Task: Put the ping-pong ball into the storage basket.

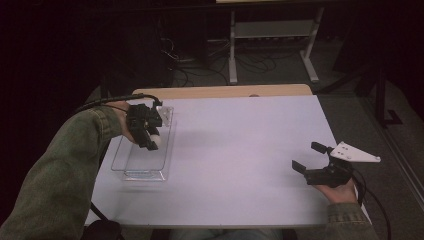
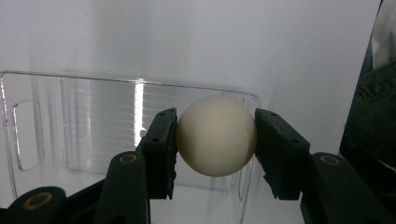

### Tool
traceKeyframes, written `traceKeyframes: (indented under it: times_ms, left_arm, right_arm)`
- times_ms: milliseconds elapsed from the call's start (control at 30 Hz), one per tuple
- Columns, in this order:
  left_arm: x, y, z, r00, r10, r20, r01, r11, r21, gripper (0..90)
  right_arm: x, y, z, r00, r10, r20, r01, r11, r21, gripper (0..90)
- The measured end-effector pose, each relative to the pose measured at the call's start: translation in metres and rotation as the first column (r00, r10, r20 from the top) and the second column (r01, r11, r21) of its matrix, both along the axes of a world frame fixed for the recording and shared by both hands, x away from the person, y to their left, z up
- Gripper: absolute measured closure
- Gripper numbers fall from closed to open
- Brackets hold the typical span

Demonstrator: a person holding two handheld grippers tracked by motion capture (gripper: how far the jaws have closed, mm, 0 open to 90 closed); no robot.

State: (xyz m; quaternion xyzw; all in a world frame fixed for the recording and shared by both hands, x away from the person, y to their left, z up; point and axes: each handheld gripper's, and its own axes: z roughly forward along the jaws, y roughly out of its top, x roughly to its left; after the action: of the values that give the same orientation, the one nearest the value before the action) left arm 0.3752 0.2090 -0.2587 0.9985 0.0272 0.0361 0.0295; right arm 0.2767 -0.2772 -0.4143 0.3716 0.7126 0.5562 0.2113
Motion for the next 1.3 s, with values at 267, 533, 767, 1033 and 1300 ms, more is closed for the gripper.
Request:
traceKeyframes:
  times_ms: [267,533,767,1033,1300]
  left_arm:
    - [0.001,0.004,-0.009,0.9999,0.006,-0.012,-0.006,1.0000,0.002,51.2]
    - [0.000,0.005,-0.013,0.9999,0.008,-0.015,-0.008,1.0000,0.002,51.2]
    - [0.001,0.007,-0.028,0.9994,0.004,-0.034,-0.005,0.9999,-0.010,51.2]
    - [0.001,0.013,-0.036,0.9991,0.016,-0.040,-0.017,0.9996,-0.023,51.2]
    - [0.000,0.016,-0.044,0.9987,0.020,-0.047,-0.021,0.9993,-0.032,51.1]
  right_arm:
    - [0.000,0.000,0.000,1.0000,0.000,0.000,0.000,1.0000,-0.001,0.0]
    - [0.000,0.000,0.000,1.0000,0.001,0.002,-0.001,1.0000,-0.002,0.0]
    - [0.000,0.000,0.000,1.0000,0.001,0.000,-0.001,1.0000,-0.003,0.0]
    - [0.000,0.001,0.000,1.0000,0.002,-0.002,-0.002,1.0000,-0.007,0.0]
    - [0.000,0.000,0.000,1.0000,0.000,-0.002,0.000,1.0000,-0.005,0.0]
